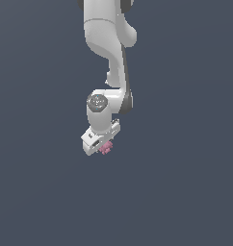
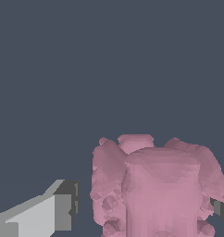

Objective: Pick up the object and move it to a goal position.

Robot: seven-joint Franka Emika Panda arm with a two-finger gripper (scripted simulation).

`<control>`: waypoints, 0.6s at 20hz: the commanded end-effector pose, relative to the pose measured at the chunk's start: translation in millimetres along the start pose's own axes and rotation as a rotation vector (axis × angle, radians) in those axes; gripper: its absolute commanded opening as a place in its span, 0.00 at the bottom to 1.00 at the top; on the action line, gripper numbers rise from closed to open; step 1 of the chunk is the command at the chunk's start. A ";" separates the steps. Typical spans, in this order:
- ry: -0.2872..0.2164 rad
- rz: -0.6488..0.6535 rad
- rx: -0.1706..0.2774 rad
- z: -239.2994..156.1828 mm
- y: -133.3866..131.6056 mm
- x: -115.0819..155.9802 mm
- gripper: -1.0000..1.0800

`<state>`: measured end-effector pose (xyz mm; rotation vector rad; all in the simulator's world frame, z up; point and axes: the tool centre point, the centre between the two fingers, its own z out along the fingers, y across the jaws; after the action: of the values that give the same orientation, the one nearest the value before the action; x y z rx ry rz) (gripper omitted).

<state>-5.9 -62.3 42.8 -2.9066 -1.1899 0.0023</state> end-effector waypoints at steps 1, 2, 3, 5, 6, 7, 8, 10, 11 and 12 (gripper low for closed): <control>0.001 0.000 -0.001 2.2 0.8 0.7 0.96; 0.001 0.000 -0.001 2.2 0.8 0.7 0.00; 0.001 0.000 -0.001 2.2 0.8 0.7 0.00; 0.001 0.000 -0.001 2.2 0.8 0.7 0.00; 0.001 0.000 -0.001 2.2 0.8 0.7 0.00; 0.001 0.000 -0.001 2.2 0.8 0.7 0.00; 0.001 0.000 -0.001 2.2 0.8 0.7 0.00; 0.001 0.000 -0.001 2.2 0.8 0.7 0.00; 0.001 0.000 -0.001 2.2 0.8 0.7 0.00; 0.002 0.001 -0.003 1.2 1.6 0.4 0.00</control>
<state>-4.4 -63.3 41.7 -2.9089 -1.1895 -0.0017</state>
